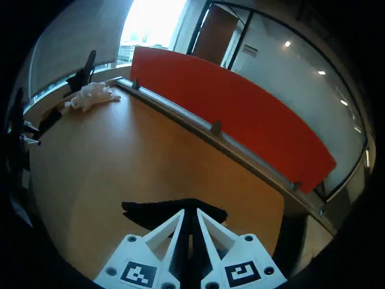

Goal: Fold towel

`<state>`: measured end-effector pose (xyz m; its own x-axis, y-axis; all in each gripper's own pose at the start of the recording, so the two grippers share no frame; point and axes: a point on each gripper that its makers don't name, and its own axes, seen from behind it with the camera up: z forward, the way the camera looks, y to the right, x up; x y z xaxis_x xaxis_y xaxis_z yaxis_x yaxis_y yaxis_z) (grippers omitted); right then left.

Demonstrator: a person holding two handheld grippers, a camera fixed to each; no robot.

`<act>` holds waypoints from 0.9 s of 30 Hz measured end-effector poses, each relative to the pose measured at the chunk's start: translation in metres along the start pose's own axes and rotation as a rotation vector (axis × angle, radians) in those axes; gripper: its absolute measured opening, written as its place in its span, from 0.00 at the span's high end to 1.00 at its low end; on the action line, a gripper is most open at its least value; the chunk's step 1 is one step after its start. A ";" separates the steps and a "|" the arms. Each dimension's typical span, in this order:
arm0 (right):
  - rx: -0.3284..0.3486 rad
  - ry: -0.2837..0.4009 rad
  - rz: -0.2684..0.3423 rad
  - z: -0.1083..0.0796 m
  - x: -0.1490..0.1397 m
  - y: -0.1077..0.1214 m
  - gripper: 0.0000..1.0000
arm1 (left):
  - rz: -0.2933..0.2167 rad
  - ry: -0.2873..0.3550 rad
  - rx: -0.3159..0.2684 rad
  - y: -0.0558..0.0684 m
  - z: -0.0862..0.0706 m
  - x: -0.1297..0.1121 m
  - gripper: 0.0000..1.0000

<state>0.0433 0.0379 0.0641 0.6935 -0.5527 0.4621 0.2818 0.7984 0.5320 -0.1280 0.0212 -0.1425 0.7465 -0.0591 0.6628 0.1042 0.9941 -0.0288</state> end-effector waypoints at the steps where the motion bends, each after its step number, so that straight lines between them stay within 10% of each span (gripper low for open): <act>1: -0.005 -0.004 0.001 -0.001 -0.001 0.005 0.95 | 0.001 -0.001 0.000 0.000 0.000 0.000 0.00; 27: -0.121 -0.089 0.065 -0.011 -0.045 0.104 0.95 | 0.014 -0.013 0.010 0.007 0.004 0.001 0.00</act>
<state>0.0484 0.1486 0.0908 0.6529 -0.5138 0.5566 0.3197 0.8531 0.4124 -0.1285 0.0287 -0.1391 0.7389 -0.0443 0.6724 0.0873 0.9957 -0.0302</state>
